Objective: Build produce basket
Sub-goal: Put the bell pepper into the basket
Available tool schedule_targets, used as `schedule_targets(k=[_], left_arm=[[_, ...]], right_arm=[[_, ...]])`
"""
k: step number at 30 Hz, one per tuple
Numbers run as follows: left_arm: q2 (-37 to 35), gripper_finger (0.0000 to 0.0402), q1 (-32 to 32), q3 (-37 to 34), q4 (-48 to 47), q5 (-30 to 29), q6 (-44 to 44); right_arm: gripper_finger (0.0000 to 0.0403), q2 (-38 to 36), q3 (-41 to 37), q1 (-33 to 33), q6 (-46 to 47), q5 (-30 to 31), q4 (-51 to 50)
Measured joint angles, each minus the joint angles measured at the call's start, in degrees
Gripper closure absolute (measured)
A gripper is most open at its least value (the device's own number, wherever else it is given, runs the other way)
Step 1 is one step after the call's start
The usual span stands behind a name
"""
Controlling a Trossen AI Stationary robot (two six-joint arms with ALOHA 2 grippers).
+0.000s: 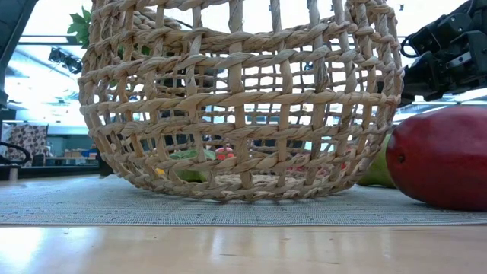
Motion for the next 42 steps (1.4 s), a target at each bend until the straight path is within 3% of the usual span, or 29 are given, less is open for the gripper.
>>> schedule_targets(k=[8,23,34,42], left_arm=[[0.04,0.0008,-0.06,-0.90,1.85,-0.99,-1.21],[0.46,0.0050,-0.77,0.66,-0.62,-1.65,1.99],[0.37,0.0051,-0.79,12.51,-10.23,-1.85,3.55],[0.24,0.0051,-2.72,28.73,-19.43,1.63,3.55]], right_arm=[[0.0342,0.00,0.00,0.01,0.01,0.00,0.00],[0.0342,0.00,-0.01,0.00,-0.01,-0.01,0.00],[0.0342,0.00,0.00,0.00,0.00,-0.01,-0.01],[0.0342,0.00,0.00,0.01,-0.01,-0.02,-0.02]])
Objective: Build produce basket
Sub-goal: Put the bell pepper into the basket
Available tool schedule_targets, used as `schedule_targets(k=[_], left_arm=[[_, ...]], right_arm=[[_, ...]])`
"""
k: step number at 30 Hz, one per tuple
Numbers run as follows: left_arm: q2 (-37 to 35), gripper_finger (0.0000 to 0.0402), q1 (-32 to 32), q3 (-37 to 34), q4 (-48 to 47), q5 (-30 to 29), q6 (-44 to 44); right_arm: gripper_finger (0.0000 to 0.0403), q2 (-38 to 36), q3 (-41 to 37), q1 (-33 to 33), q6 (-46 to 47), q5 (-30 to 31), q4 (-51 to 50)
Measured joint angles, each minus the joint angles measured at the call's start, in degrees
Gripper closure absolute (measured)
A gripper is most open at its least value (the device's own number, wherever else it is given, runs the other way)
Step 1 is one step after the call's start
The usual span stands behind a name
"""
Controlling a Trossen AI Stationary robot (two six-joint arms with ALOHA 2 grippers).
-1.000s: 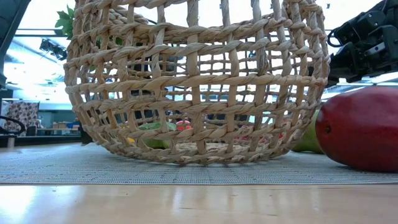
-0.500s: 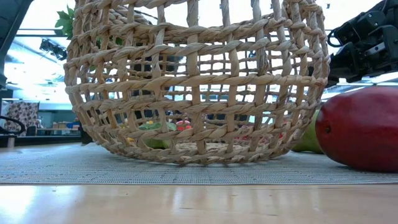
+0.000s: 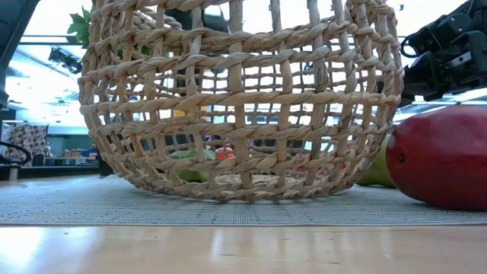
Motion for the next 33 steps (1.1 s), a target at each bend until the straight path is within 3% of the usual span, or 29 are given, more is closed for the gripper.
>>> schedule_targets(k=[8,15,21,33], left_arm=[[-0.12,0.0051,-5.21,17.19,-6.60,7.72,0.00],[-0.11,0.0051,-13.06,26.82,-9.01,14.26,1.12],[-0.10,0.0051,-20.13,31.06,-11.67,14.33,1.10],[-0.08,0.0051,-28.56,31.98,-12.78,12.89,-0.46]], right_arm=[[0.0342,0.00,0.00,0.00,0.00,0.02,0.02],[0.0342,0.00,0.00,-0.02,0.00,0.02,0.00],[0.0342,0.00,0.00,-0.01,0.01,0.02,0.01],[0.0342,0.00,0.00,-0.02,0.02,0.02,0.00]])
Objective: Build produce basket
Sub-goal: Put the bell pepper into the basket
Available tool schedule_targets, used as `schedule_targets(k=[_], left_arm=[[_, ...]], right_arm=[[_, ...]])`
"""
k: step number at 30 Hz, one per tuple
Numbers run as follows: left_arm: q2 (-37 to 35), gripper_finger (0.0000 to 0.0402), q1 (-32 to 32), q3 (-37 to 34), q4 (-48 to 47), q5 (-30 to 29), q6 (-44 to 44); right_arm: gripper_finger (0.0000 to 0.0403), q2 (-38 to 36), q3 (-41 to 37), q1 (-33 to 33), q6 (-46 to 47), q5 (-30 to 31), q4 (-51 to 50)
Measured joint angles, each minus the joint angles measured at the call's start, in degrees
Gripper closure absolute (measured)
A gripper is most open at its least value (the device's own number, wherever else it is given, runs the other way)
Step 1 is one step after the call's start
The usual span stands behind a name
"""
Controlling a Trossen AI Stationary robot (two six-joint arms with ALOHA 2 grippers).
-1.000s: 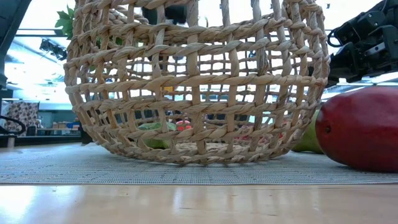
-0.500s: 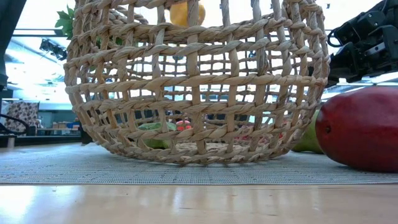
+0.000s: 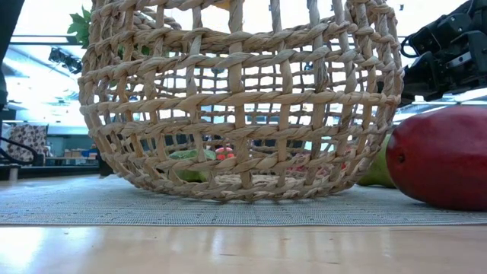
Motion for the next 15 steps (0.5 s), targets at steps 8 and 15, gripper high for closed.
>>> schedule_targets(k=[8,15], left_arm=[[0.00,0.0051,-6.28,-0.02,3.55,-0.09,-0.04],[0.61,0.0051,-11.22,-1.62,10.84,-6.60,1.15]], right_arm=[[0.0342,0.00,0.00,0.02,0.00,0.00,0.02],[0.0342,0.00,0.00,0.02,-0.02,-0.02,0.02]])
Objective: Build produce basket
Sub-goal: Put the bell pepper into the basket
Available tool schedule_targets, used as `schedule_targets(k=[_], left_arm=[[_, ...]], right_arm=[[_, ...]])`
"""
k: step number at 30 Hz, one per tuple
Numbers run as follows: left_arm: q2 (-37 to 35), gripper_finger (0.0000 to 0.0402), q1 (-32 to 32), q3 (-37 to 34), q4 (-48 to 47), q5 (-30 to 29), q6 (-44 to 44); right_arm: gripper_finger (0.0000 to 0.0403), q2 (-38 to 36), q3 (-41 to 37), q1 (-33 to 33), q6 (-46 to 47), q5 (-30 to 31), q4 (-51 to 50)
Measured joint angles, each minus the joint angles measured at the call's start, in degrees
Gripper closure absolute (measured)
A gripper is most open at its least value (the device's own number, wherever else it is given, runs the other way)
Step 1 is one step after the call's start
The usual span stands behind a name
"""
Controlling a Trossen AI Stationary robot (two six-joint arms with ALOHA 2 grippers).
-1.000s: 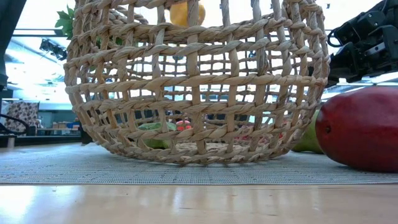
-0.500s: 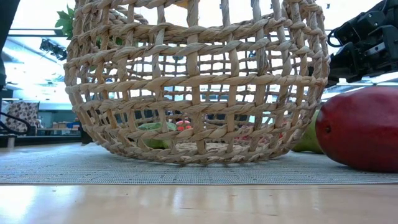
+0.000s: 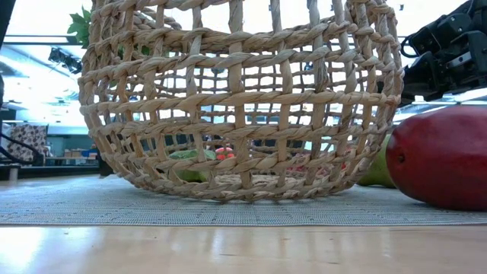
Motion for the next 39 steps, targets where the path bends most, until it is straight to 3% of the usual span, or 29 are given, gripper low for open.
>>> schedule_targets(k=[7,15,32,39], left_arm=[[0.91,0.0051,-4.04,-6.55,3.24,-7.79,9.90],[2.32,0.0051,-6.73,-13.47,6.73,-9.23,28.09],[2.24,0.0051,-8.42,-24.89,10.55,-27.87,61.87],[2.23,0.0051,-8.49,-31.65,16.73,-28.62,69.60]], right_arm=[[0.0342,0.00,-0.01,-0.01,0.02,0.02,0.00],[0.0342,0.00,0.00,-0.01,0.00,0.02,0.01],[0.0342,0.00,0.00,0.00,0.00,0.02,0.02],[0.0342,0.00,0.00,-0.01,0.01,0.01,0.02]])
